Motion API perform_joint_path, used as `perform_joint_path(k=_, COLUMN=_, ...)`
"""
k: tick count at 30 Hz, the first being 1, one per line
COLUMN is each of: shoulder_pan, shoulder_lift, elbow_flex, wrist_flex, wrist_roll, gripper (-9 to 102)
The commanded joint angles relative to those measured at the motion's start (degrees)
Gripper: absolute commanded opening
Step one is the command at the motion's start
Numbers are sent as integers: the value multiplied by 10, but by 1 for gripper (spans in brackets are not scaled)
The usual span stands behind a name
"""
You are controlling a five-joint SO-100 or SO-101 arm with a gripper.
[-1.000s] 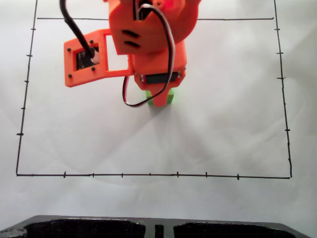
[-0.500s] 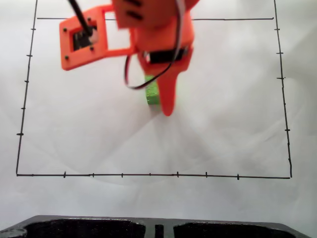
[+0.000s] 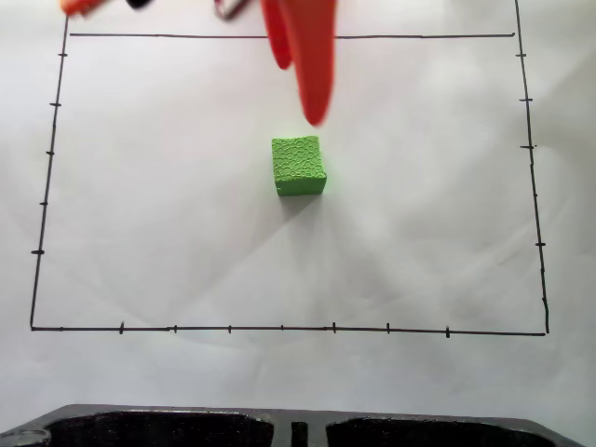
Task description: Grasp the colored block, Place it on the black dot, and then return the arm to the default position.
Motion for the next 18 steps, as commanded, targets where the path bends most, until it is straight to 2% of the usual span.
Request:
perform_joint_path(k=1, shoulder_pan=25, shoulder_lift=72, elbow_flex=40, wrist_flex=5, wrist_roll=-11, gripper=16)
perform_joint_path(k=5, shoulder_pan=35, shoulder_lift=142, elbow_flex=109, wrist_flex=7, wrist_roll=-18, gripper=11)
perform_joint_path(k=8, shoulder_pan=40, shoulder_lift=188, elbow_flex=142, wrist_flex=3, wrist_roll=4, gripper=0)
perform_joint_path(k=13, shoulder_pan=44, shoulder_lift=250, elbow_flex=200, wrist_flex=-17, wrist_roll=26, gripper=0)
perform_joint_path(k=18, shoulder_pan=53, shoulder_lift=250, elbow_flex=228, wrist_flex=-76, wrist_roll=69, gripper=0)
